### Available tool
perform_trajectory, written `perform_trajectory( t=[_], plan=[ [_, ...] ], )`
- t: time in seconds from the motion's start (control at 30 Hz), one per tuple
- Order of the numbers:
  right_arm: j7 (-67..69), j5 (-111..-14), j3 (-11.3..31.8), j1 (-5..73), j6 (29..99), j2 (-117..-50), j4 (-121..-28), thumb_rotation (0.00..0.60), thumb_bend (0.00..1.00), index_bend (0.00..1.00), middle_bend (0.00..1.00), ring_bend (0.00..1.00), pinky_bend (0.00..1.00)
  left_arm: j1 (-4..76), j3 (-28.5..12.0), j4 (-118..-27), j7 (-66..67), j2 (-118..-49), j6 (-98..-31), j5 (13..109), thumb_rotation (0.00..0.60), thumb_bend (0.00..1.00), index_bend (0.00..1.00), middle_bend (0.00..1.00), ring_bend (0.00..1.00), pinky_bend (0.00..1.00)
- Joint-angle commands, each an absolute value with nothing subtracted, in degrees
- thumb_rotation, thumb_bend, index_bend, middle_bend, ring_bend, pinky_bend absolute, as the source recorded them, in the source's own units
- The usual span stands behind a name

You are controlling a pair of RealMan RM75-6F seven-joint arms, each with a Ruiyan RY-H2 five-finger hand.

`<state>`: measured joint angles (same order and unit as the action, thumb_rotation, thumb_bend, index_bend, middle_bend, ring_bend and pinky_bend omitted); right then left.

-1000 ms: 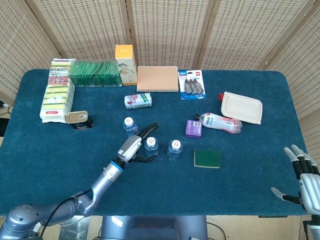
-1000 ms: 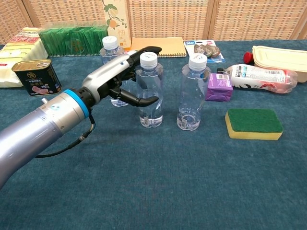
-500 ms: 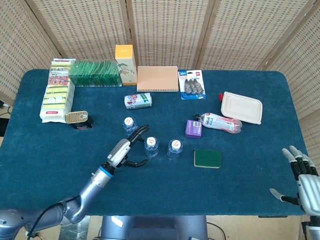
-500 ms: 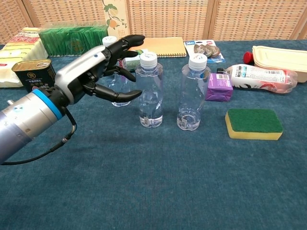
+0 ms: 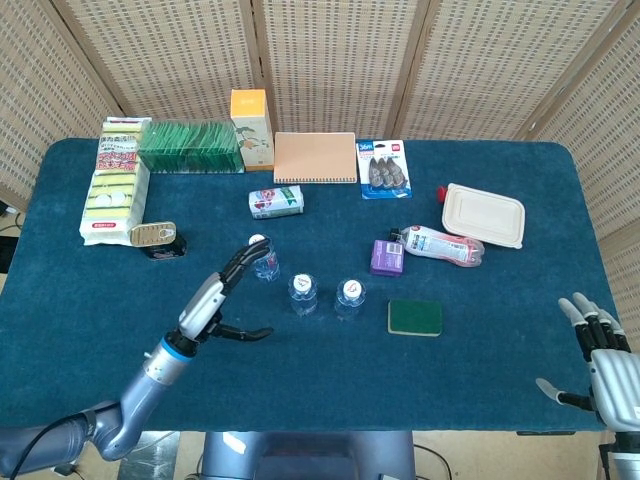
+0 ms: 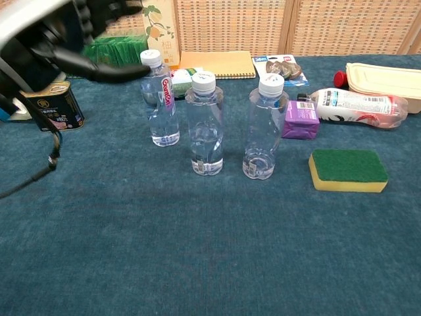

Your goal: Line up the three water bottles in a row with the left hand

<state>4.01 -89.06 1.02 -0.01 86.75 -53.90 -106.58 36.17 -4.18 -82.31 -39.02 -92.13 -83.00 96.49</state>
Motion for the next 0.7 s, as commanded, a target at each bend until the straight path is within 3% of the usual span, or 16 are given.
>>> perform_trajectory(
  t=[0.03, 0.17, 0.33, 0.53, 0.7],
  plan=[
    [4.01, -89.12, 1.00, -0.04, 86.81, -53.89, -106.58, 0.600, 0.00, 0.04, 0.00, 0.00, 0.02, 34.84, -5.75, -86.00, -36.67, -88.25, -85.50, 96.90, 0.600, 0.14, 0.00, 0.00, 0.00, 0.00],
    [4.30, -89.42, 0.91, -0.13, 87.03, -53.80, -106.64, 0.600, 0.00, 0.04, 0.00, 0.00, 0.02, 34.34, -8.44, -87.43, -38.46, -84.18, -83.38, 91.47, 0.600, 0.10, 0.00, 0.00, 0.00, 0.00],
    [4.41, -89.55, 0.83, -0.07, 86.89, -53.77, -106.62, 0.600, 0.00, 0.04, 0.00, 0.00, 0.02, 34.99, -10.58, -82.82, -43.78, -82.92, -76.77, 84.31, 0.600, 0.10, 0.00, 0.00, 0.00, 0.00],
    [3.92, -89.44, 0.78, 0.21, 86.32, -53.89, -106.79, 0.600, 0.00, 0.04, 0.00, 0.00, 0.02, 36.77, -9.83, -70.46, -51.71, -88.77, -67.05, 79.94, 0.600, 0.10, 0.00, 0.00, 0.00, 0.01],
    [3.80, -89.01, 0.80, 0.34, 85.93, -53.92, -106.84, 0.600, 0.00, 0.04, 0.00, 0.00, 0.02, 37.47, -9.05, -62.42, -56.77, -93.82, -64.20, 80.28, 0.600, 0.10, 0.00, 0.00, 0.00, 0.02]
  ],
)
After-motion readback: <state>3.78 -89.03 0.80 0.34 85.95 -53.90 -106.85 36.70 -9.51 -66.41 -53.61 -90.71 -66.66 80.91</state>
